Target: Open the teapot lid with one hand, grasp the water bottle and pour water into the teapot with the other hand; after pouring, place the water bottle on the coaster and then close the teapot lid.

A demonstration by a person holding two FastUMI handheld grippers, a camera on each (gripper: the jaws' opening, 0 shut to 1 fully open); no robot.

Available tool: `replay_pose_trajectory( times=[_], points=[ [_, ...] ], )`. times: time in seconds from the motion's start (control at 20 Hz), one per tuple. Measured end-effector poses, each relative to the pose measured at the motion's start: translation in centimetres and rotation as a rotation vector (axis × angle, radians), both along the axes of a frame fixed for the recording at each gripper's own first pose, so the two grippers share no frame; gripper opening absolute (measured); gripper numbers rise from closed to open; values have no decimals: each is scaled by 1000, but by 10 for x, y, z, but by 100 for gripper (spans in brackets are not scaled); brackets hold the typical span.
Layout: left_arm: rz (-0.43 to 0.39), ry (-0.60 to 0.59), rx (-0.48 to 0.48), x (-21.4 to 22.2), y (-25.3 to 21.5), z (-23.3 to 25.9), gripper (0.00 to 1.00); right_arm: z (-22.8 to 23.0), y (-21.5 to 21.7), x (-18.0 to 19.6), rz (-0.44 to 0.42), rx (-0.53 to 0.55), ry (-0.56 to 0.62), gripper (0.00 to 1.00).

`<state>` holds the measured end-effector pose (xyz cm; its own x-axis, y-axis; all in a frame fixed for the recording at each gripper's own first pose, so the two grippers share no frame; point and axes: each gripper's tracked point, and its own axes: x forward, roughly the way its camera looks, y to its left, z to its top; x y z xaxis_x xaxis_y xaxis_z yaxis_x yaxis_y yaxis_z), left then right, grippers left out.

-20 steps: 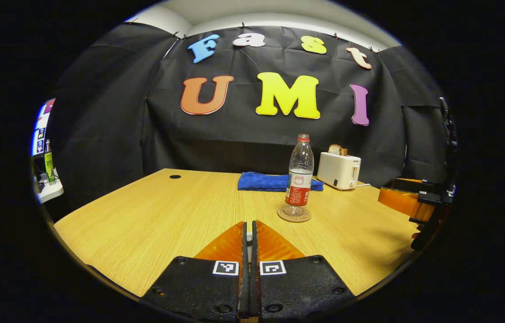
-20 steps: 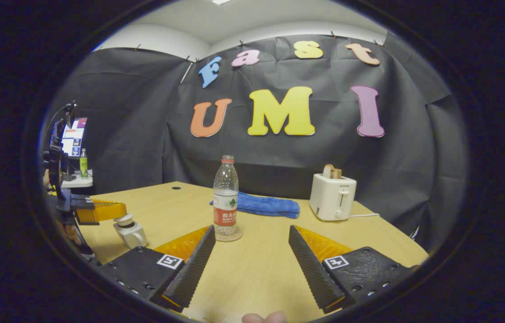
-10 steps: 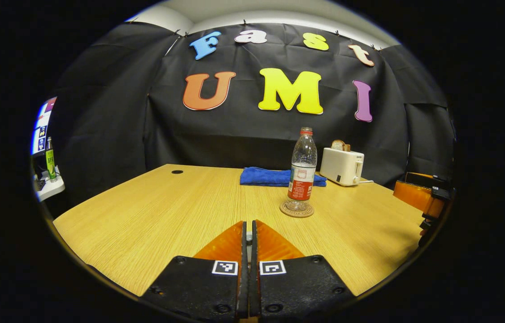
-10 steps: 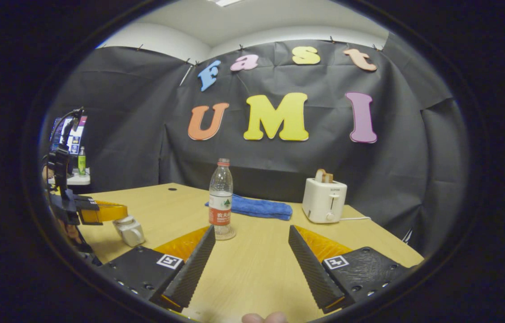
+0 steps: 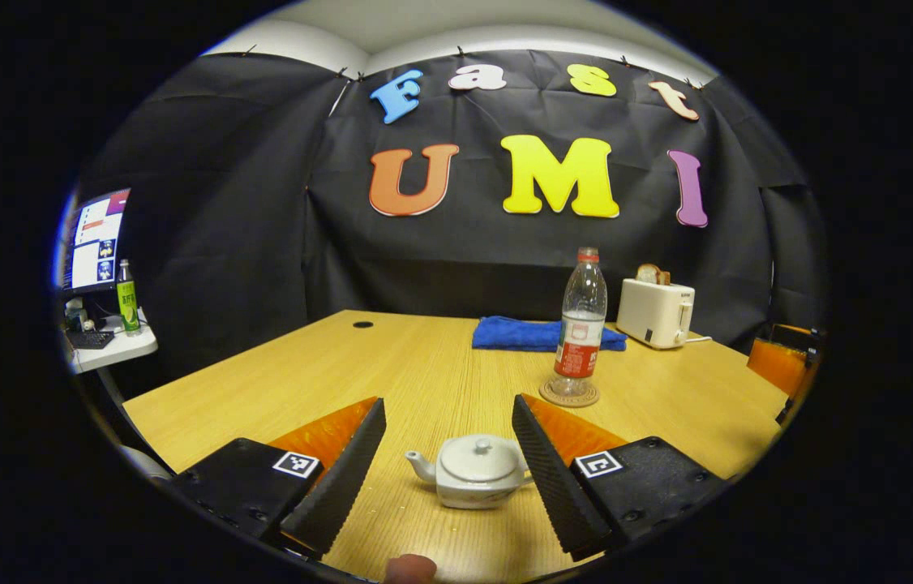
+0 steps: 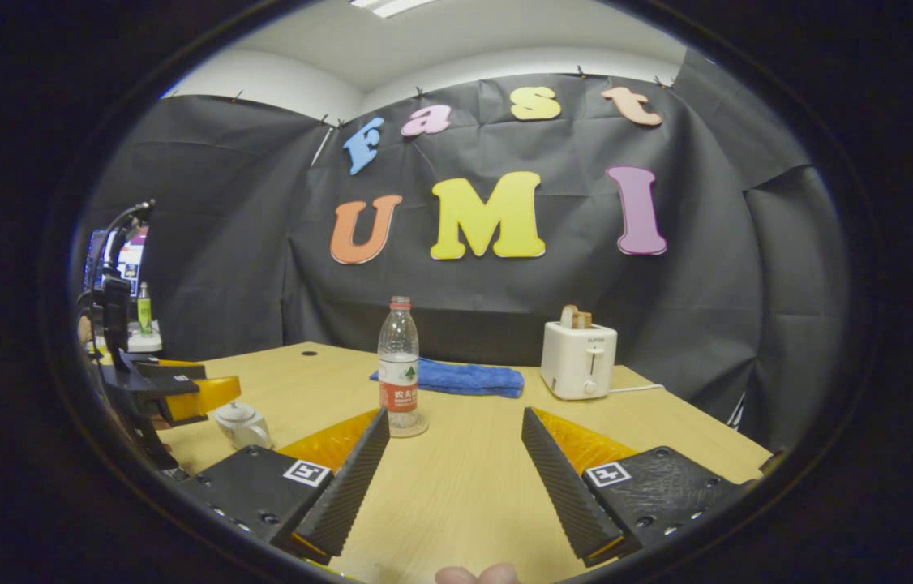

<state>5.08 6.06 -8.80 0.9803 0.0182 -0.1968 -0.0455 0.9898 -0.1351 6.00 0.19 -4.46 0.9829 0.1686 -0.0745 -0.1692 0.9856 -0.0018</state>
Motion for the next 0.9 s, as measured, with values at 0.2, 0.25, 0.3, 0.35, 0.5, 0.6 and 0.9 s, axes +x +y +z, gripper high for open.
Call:
replay_pose_trajectory(
  times=[0.2, 0.25, 0.3, 0.35, 0.5, 0.6, 0.9],
  points=[
    [-15, -100, -12, -9, -18, 66, 98, 32, -15, -10, -76, 20, -56, 98],
    [-29, -116, -31, -12, -28, 79, 98, 44, -20, -12, -99, 39, -83, 98],
    [-53, -127, -51, -17, -40, 89, 98, 53, -23, -16, -115, 53, -103, 97],
    [-64, -141, -58, -24, -50, 98, 98, 59, -24, -23, -120, 61, -120, 97],
    [-71, -168, -1, -44, -62, 108, 98, 58, -33, -46, -145, 48, -132, 98],
    [-56, -186, 33, -58, -64, 112, 98, 62, -36, -63, -156, 57, -140, 95],
    [-81, -199, 35, -72, -72, 113, 98, 53, -20, -74, -145, 12, -125, 97]
  ],
)
